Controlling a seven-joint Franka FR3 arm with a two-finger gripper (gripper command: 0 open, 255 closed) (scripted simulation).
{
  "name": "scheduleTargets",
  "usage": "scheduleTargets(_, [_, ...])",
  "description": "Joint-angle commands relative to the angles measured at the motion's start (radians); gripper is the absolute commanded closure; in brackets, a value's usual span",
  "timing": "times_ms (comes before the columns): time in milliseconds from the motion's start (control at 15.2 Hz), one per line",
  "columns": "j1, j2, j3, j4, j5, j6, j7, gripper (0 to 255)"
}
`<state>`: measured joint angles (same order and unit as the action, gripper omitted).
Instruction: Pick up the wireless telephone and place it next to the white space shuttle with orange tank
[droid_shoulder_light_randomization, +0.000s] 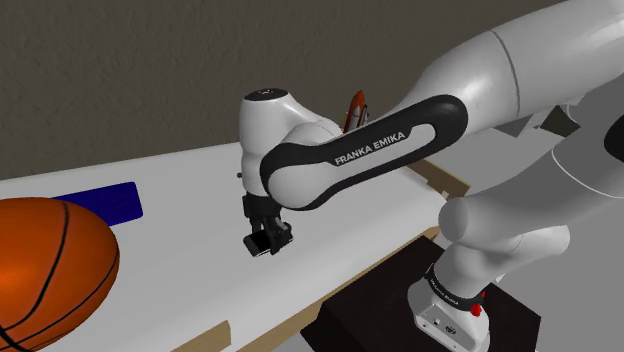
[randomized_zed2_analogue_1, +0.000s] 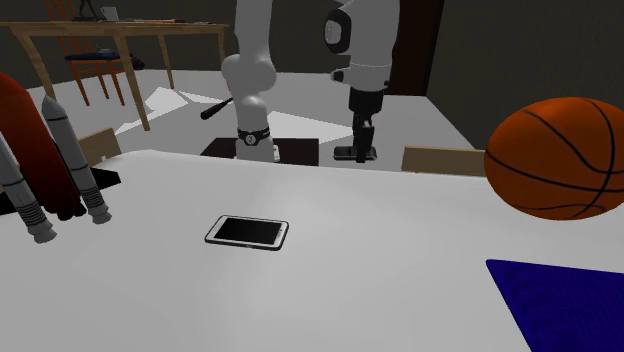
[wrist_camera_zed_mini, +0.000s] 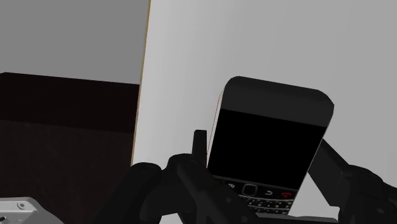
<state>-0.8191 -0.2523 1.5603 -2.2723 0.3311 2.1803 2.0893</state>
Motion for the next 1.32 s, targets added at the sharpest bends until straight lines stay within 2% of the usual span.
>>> scheduleTargets(0, [0.065, -0.002, -0.070, 0.009, -0.005, -0.027, 0.003, 255])
scheduleTargets(264, [0.151, -0.032, -0.171, 0.036, 0.012, -0.087, -0.011, 255])
scheduleTargets(528, [0.205, -0.064, -0.243, 0.066, 0.028, -0.148, -0.026, 255])
scheduleTargets(1254, [0.280, -0.126, -0.371, 0.164, 0.047, -0.307, -0.047, 255])
